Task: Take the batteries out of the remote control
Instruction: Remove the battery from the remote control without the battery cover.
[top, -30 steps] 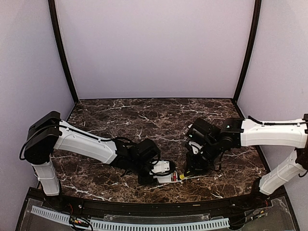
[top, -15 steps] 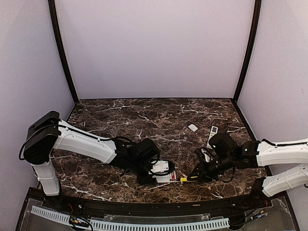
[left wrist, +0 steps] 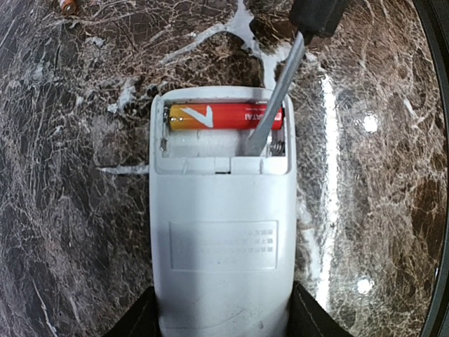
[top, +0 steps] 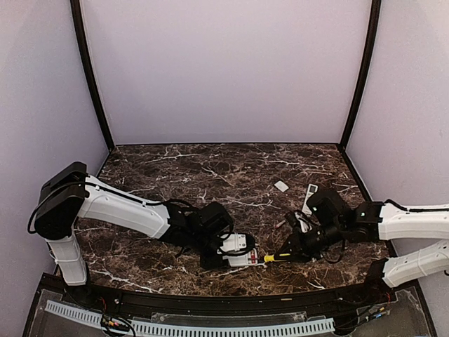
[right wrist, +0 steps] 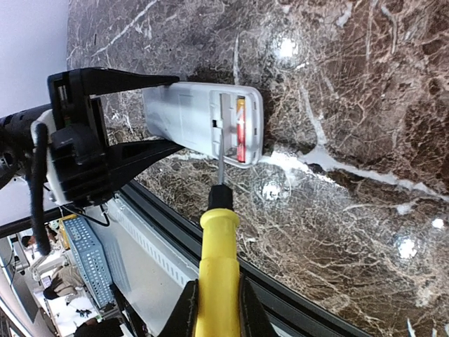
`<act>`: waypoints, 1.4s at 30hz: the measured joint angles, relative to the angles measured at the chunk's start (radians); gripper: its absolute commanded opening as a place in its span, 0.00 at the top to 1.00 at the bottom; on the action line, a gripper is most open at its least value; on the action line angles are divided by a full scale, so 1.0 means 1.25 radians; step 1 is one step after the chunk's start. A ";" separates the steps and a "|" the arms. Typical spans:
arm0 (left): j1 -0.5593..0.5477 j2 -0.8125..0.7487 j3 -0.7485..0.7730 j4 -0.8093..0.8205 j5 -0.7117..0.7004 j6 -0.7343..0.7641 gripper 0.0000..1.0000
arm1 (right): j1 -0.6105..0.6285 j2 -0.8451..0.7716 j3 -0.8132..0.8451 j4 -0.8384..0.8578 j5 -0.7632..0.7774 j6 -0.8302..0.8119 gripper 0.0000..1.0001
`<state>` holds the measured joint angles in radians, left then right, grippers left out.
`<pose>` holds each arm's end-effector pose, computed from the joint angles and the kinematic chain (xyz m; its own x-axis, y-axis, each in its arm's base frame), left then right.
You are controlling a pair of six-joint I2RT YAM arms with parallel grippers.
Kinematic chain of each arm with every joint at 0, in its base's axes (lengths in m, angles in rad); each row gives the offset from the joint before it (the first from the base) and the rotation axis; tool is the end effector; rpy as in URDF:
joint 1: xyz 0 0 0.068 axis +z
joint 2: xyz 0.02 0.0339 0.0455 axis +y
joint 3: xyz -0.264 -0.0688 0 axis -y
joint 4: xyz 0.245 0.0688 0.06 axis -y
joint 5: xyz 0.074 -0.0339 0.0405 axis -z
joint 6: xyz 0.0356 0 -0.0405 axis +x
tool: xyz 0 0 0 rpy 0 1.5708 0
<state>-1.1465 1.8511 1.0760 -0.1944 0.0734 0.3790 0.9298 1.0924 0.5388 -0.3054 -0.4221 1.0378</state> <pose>0.1508 -0.3401 0.1483 0.0272 0.8361 -0.5479 0.9858 0.0683 0.1531 0.1127 0.1754 0.1895 -0.9976 -0.0233 -0.0647 -0.0628 0.6909 0.7202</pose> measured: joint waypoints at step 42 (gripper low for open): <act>0.031 0.014 0.025 -0.014 0.034 -0.040 0.63 | 0.042 0.190 0.421 -0.456 0.172 -0.310 1.00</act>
<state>-1.1080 1.8683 1.1072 -0.2119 0.1158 0.3290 0.9821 1.3293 1.0657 -0.8757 -0.2073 0.6498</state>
